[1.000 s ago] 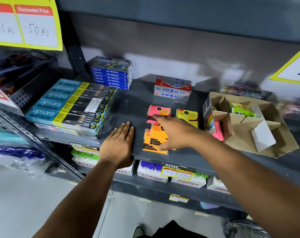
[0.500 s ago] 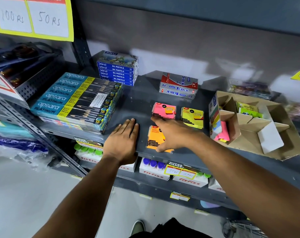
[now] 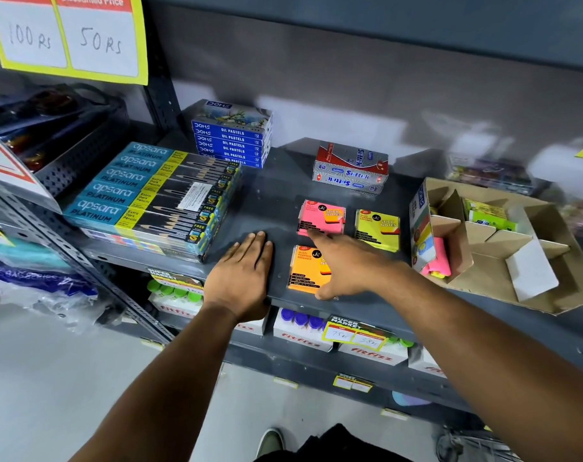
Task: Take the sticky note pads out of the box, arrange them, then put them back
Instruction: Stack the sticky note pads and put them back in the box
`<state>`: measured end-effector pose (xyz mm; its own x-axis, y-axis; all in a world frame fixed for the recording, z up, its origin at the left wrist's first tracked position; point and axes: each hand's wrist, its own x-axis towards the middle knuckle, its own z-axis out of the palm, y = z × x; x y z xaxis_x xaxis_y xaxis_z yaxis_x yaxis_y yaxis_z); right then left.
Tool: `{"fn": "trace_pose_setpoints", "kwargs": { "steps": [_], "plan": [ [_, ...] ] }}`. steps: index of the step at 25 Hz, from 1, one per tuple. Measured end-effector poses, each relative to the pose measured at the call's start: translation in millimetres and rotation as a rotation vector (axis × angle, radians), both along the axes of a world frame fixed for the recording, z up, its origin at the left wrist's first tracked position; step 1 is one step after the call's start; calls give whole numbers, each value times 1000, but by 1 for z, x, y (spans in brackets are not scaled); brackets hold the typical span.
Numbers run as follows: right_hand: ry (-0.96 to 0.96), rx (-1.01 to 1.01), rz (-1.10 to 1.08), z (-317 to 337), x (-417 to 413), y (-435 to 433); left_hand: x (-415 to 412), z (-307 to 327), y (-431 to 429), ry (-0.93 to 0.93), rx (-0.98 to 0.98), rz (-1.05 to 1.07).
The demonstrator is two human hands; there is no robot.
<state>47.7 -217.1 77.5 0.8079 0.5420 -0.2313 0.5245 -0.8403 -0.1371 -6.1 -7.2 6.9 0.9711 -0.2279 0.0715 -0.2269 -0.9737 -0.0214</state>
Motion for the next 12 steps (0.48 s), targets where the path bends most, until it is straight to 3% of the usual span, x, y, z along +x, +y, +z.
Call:
{"fn": "trace_pose_setpoints", "kwargs": {
  "steps": [9,12],
  "plan": [
    [-94,81,-47,31,49,-2,-2,4,3,-8,-80,-42],
    [-40,97,-105,34,76,0,-3,4,3,-21,-102,-47]
  ]
}}
